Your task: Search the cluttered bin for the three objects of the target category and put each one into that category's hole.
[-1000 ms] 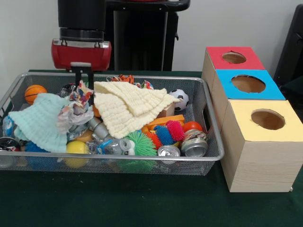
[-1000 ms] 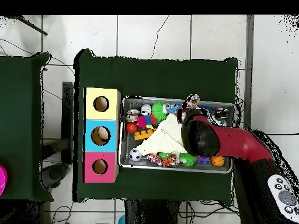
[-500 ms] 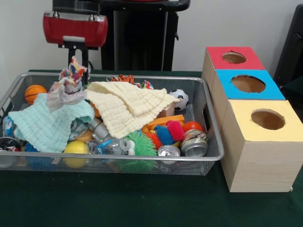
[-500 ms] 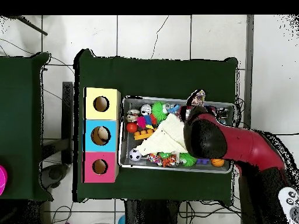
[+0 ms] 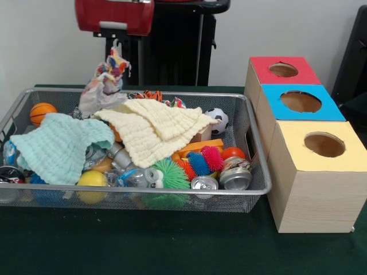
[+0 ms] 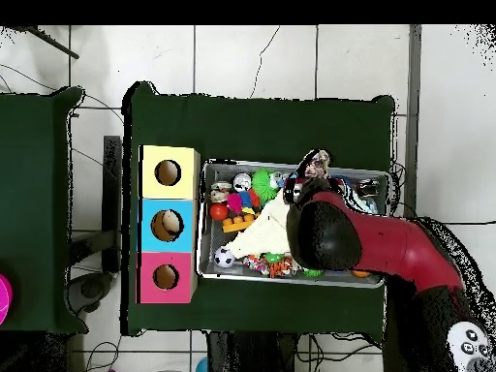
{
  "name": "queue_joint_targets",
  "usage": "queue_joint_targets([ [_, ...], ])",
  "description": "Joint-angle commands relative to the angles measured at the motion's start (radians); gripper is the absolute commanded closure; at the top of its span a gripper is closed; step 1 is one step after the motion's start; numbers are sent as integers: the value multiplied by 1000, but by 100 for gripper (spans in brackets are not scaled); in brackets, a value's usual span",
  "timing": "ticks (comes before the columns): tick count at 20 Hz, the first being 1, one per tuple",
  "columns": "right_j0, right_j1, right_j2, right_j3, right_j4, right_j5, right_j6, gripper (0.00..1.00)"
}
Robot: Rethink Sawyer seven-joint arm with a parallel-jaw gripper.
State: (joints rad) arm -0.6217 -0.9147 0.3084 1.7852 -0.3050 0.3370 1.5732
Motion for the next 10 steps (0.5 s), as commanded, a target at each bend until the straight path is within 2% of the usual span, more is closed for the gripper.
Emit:
queue_joint_targets([
  [1,98,3,-62,111,51,76,212,100],
  [10,230,31,-161,77,116,65,270,100],
])
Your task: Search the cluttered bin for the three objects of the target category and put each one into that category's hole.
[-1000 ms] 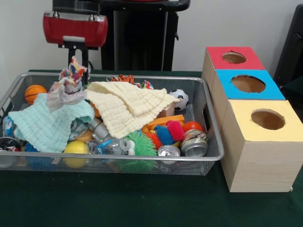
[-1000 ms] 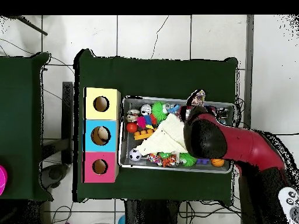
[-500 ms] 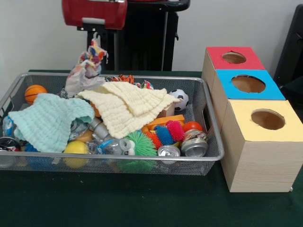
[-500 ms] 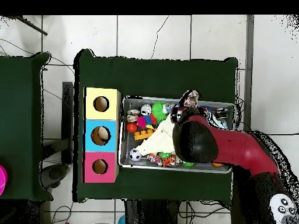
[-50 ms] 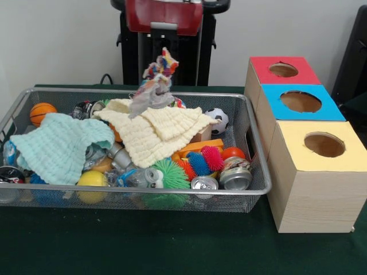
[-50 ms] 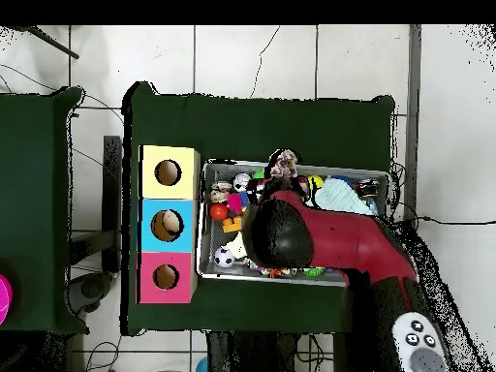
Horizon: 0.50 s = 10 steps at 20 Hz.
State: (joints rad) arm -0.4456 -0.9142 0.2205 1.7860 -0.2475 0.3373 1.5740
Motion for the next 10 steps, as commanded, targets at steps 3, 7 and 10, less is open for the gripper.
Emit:
queue_joint_targets([
  [3,75,21,-96,83,89,69,268,100],
  [7,93,22,-110,81,128,78,259,100],
  [10,113,16,-129,94,150,73,258,100],
])
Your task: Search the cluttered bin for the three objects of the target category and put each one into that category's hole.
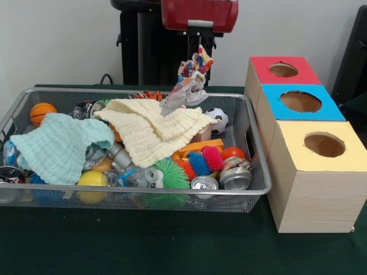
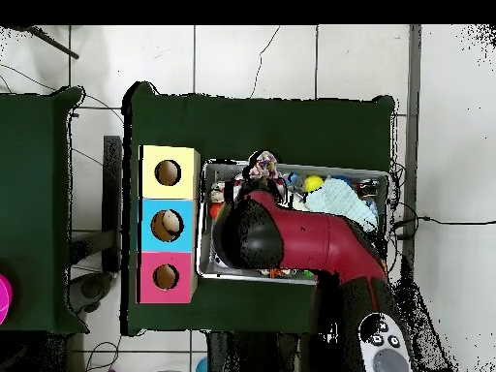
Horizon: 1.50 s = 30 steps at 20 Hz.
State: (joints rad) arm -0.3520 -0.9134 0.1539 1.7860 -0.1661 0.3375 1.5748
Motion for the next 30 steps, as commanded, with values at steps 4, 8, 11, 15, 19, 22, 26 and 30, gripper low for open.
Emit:
queue_joint_targets([
  [4,39,4,-79,113,99,68,257,100],
  [8,65,1,-89,127,136,60,268,100],
  [11,95,0,-99,134,167,53,277,100],
  [15,143,-4,-122,136,200,49,296,100],
  [19,183,1,-152,131,232,51,301,100],
  [22,199,13,-162,132,254,37,299,100],
  [26,228,23,-182,129,279,28,306,100],
  [30,261,31,-204,119,304,24,317,100],
])
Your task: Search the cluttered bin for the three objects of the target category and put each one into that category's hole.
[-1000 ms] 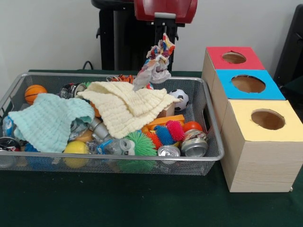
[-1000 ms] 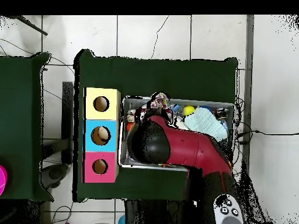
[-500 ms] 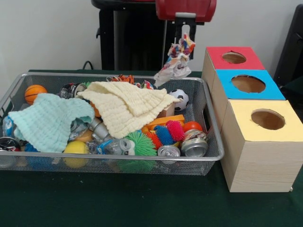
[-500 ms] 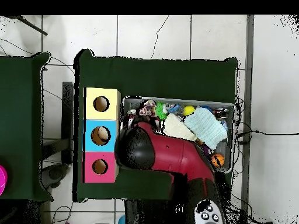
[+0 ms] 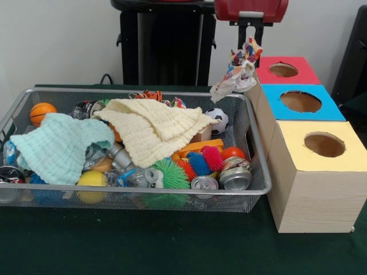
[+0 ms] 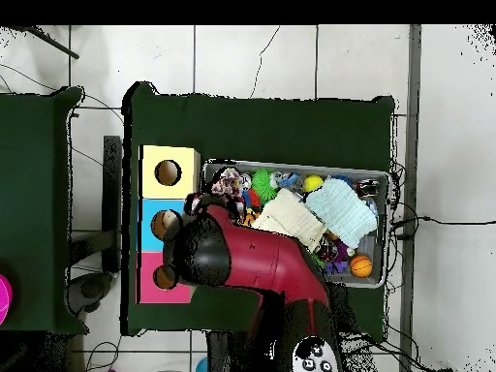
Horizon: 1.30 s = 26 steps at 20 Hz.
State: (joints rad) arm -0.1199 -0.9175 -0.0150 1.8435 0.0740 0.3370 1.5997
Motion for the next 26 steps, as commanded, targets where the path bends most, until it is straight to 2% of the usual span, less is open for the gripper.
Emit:
queue_joint_targets([
  [1,47,39,-44,54,75,27,307,100],
  [5,102,52,-67,22,113,52,349,100],
  [11,150,89,-80,-13,159,32,379,100],
  [16,216,127,-132,-56,178,37,419,100],
  [23,253,161,-158,-51,209,-5,441,100],
  [26,273,167,-174,-63,223,6,457,100],
])
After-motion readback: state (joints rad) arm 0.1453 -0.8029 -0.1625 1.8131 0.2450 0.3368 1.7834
